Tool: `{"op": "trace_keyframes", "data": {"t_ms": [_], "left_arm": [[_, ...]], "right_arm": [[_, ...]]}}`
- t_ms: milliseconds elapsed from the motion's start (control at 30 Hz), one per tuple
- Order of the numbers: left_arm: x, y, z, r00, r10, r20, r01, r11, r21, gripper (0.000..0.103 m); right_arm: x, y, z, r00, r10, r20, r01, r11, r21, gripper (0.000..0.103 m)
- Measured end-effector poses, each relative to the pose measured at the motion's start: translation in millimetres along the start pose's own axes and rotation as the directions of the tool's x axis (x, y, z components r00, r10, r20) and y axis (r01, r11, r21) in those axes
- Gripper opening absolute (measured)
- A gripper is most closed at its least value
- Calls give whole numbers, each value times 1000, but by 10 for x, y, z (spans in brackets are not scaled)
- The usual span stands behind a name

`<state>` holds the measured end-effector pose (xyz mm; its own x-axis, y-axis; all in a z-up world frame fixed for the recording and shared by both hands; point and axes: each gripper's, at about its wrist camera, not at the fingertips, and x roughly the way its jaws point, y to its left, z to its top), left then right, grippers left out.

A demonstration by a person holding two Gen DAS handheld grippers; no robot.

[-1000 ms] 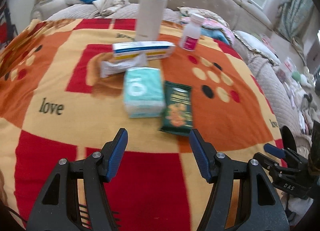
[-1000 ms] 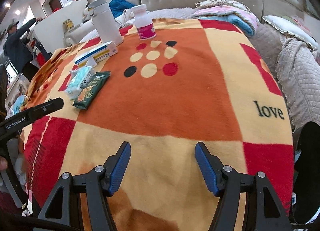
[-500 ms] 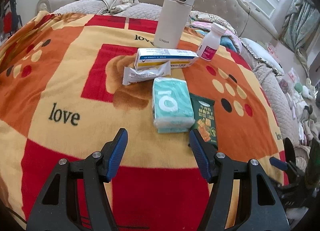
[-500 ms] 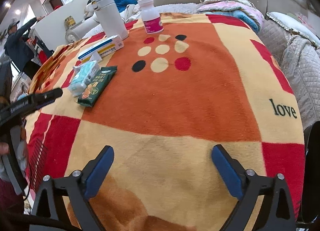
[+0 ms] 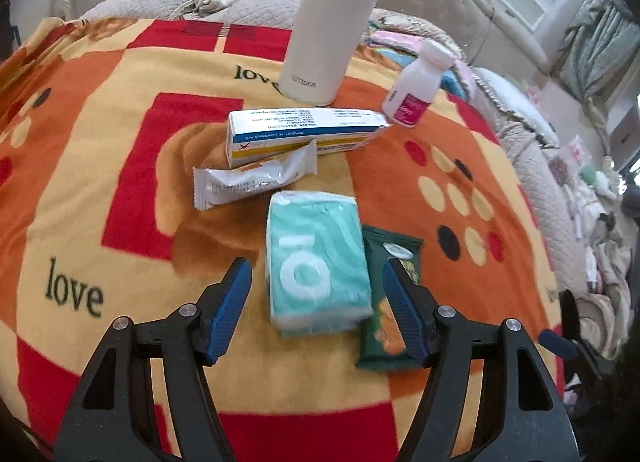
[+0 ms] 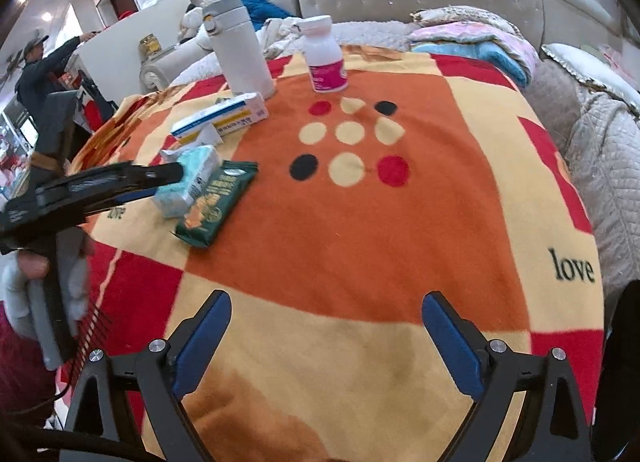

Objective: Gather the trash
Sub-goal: 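Grasp the teal tissue pack with the left tool while the right grasps the green cracker bag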

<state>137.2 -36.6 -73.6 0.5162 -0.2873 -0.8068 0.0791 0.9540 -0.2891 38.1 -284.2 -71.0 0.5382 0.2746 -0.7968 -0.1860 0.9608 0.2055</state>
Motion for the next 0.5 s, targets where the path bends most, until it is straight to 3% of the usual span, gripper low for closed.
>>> {"op": "trace_keyframes", "data": {"t_ms": [100, 167, 267, 333, 400, 467, 500], "left_arm": [[162, -31, 40, 999, 2, -42, -2, 1000, 11, 67], [173, -63, 53, 999, 35, -14, -34, 998, 49, 66], [118, 41, 50, 999, 33, -17, -33, 999, 14, 46], [25, 151, 28, 999, 38, -10, -39, 999, -7, 44], [-98, 273, -14, 999, 43, 10, -43, 999, -31, 43], [-202, 368, -66, 999, 46, 20, -45, 998, -52, 43], [-274, 429, -109, 999, 45, 27, -43, 997, -64, 43]], "right_arm": [[16, 88, 73, 1000, 16, 8, -16, 1000, -20, 96], [43, 160, 130, 1000, 26, 11, -26, 999, -34, 96], [111, 282, 227, 999, 40, 9, -39, 998, -57, 96], [160, 362, 279, 999, 52, 11, -51, 996, -69, 96], [263, 465, 346, 998, 69, 4, -69, 995, -73, 90], [405, 547, 418, 995, 99, -23, -100, 993, -57, 76], [482, 586, 455, 993, 117, -36, -119, 992, -48, 76]]}}
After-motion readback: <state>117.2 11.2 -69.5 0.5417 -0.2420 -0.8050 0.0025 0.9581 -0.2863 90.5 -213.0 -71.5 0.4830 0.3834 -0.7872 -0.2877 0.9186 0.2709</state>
